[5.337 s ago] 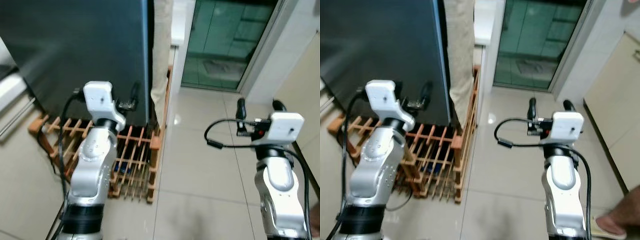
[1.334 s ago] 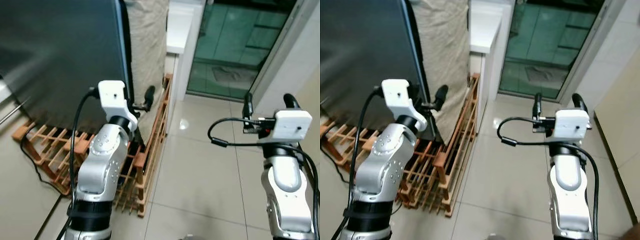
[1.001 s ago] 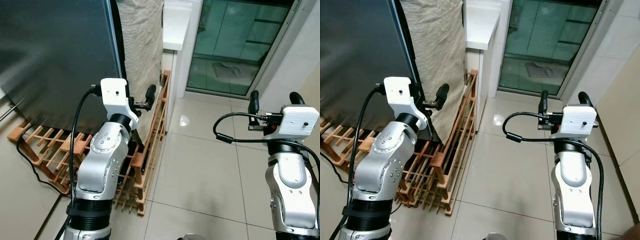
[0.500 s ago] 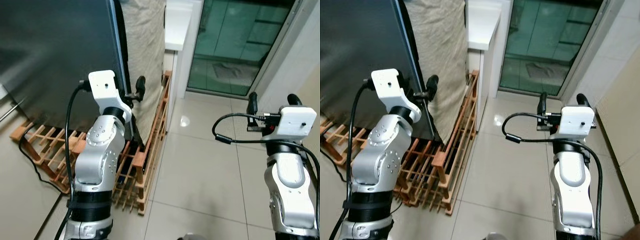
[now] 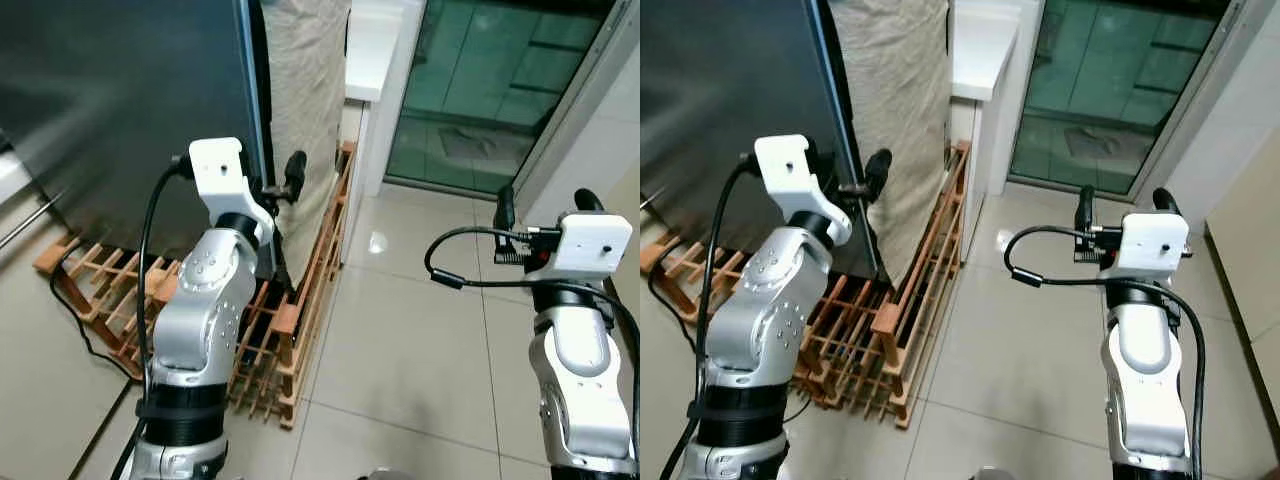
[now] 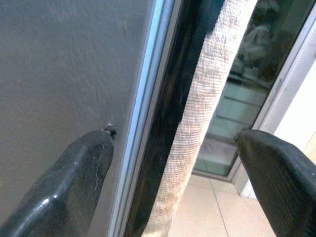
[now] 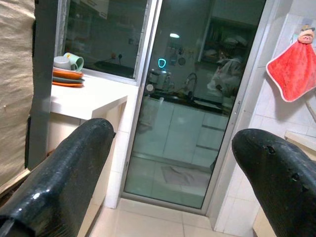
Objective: Restocking fridge
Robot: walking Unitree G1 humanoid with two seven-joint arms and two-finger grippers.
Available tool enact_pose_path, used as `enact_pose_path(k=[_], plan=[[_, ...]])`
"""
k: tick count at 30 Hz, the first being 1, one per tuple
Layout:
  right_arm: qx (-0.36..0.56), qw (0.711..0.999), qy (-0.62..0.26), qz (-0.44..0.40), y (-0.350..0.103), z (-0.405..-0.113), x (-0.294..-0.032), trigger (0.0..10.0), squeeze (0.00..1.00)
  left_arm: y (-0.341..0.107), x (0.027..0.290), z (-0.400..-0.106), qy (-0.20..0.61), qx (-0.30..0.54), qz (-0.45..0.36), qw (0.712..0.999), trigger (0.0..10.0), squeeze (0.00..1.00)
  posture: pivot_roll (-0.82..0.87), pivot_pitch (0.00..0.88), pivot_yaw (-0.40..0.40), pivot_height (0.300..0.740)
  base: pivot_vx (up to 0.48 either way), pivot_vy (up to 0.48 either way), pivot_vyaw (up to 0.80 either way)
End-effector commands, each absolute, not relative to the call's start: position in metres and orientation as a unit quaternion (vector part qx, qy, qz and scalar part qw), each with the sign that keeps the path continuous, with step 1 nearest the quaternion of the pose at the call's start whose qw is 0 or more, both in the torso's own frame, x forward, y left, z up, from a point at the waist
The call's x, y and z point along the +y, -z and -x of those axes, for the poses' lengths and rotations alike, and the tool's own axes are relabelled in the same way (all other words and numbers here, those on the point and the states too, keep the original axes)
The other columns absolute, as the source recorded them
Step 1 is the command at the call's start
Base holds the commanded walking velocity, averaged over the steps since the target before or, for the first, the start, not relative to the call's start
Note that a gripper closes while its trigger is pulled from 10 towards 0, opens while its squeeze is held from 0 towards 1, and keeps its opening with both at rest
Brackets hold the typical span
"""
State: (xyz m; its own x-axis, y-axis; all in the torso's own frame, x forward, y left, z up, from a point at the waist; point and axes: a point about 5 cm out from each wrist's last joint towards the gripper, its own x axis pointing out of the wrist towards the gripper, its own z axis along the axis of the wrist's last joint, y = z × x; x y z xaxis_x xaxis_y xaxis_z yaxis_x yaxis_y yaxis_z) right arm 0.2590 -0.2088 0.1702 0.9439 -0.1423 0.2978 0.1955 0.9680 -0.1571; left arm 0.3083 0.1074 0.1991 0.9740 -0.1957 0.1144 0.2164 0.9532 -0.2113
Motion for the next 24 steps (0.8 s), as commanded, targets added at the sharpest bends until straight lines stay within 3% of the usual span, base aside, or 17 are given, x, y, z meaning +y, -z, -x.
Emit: enact_pose_path(k=[1, 14, 24], plan=[[-0.139, 0.982, 0.087, 0.089, -0.169, -0.259, -0.211, 10.0, 0.07, -0.2, 0.106, -0.309, 0.109, -0.044, 0.111, 0.987, 10.0, 0.0, -0.2, 0.0, 0.002, 0.74, 0.0, 0.0, 0.0], [-0.143, 0.982, 0.09, 0.089, -0.17, -0.259, -0.211, 10.0, 0.07, -0.202, 0.1, -0.31, 0.117, -0.045, 0.127, 0.984, 10.0, 0.0, -0.21, 0.0, 0.003, 0.74, 0.0, 0.0, 0.0], [-0.137, 0.982, 0.091, 0.09, -0.165, -0.257, -0.213, 10.0, 0.07, -0.188, 0.119, -0.298, 0.107, -0.023, 0.107, 0.988, 10.0, 0.0, -0.18, 0.0, 0.002, 0.74, 0.0, 0.0, 0.0]])
